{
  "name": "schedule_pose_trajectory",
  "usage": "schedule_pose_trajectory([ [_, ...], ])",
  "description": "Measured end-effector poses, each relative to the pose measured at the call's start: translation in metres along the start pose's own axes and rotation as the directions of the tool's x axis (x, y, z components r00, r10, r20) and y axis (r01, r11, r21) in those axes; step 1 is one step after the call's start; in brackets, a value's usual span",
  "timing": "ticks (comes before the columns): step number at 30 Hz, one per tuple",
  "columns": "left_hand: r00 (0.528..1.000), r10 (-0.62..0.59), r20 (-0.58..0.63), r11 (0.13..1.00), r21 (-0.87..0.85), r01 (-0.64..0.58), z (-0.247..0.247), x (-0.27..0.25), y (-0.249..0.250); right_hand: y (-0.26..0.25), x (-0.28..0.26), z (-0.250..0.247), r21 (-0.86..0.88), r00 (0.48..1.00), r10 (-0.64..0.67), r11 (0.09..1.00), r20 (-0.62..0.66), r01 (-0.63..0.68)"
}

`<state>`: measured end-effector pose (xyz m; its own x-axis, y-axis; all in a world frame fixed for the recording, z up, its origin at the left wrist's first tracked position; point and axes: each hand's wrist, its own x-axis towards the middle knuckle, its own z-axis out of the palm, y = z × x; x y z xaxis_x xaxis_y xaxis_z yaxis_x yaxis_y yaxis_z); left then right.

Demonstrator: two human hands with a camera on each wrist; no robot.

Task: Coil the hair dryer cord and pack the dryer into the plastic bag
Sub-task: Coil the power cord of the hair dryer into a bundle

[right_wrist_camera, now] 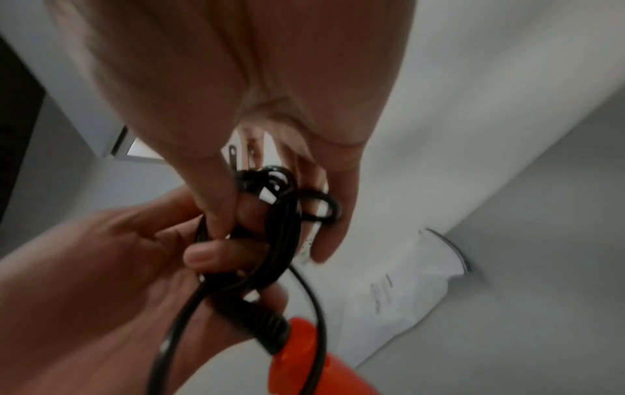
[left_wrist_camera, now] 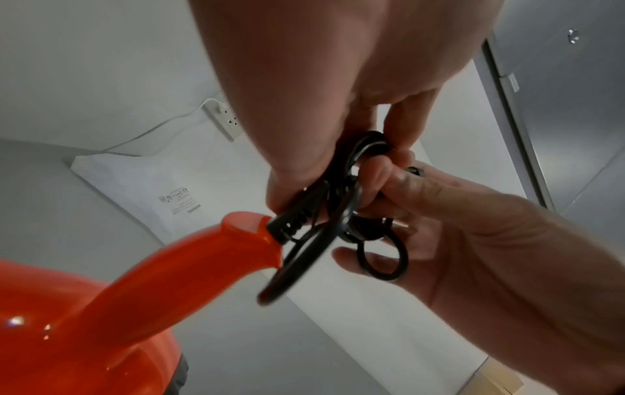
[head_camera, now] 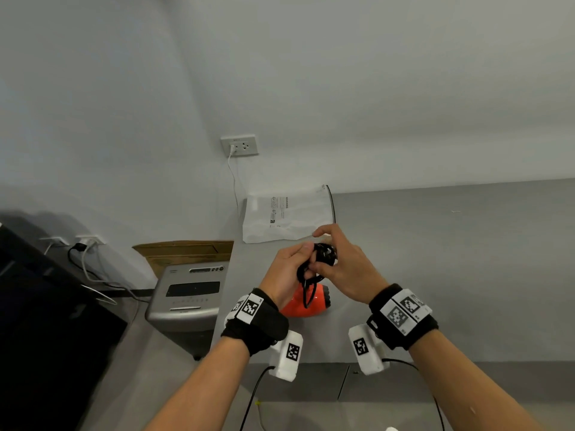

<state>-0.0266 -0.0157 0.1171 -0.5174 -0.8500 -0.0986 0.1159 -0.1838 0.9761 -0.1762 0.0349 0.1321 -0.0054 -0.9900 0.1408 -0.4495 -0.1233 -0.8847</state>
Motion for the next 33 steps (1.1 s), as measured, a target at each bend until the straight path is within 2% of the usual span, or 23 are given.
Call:
schedule_pose_trajectory([
  [3,0.999,0.008,-0.044,0.992,0.123,-0.003,-0.003,0.003,-0.003,0.001,0.003,-0.011,-0.128,0.998,0.010,0.992,0.057,-0.003],
  [6,0.996,0.014,-0.088,0.984,0.180,0.002,-0.006,0.005,-0.001,0.004,0.005,-0.018,-0.141,0.993,0.019,0.990,0.120,-0.001],
  [9,0.994,0.018,-0.108,0.984,0.178,0.002,-0.008,0.005,0.000,0.004,0.005,-0.025,-0.112,0.992,0.034,0.993,0.117,-0.021],
  [12,0.992,0.027,-0.126,0.987,0.158,-0.007,-0.006,0.007,0.000,-0.003,0.002,-0.026,0.123,0.990,0.117,0.984,0.082,-0.126],
  [15,0.990,0.025,-0.137,0.985,0.170,-0.001,-0.004,0.009,0.000,-0.007,-0.001,-0.019,0.401,0.977,0.207,0.892,0.046,-0.208],
  [19,0.987,0.011,-0.157,0.983,0.185,0.018,-0.004,0.011,0.001,-0.008,-0.004,-0.016,0.563,0.967,0.233,0.787,0.105,-0.251],
  [25,0.988,0.005,-0.156,0.982,0.190,0.025,0.000,0.013,0.007,-0.002,0.000,-0.021,0.502,0.973,0.214,0.834,0.087,-0.228],
  [33,0.990,0.009,-0.144,0.979,0.204,0.021,0.004,0.012,0.004,0.003,-0.003,-0.017,0.392,0.977,0.182,0.911,-0.108,-0.126],
])
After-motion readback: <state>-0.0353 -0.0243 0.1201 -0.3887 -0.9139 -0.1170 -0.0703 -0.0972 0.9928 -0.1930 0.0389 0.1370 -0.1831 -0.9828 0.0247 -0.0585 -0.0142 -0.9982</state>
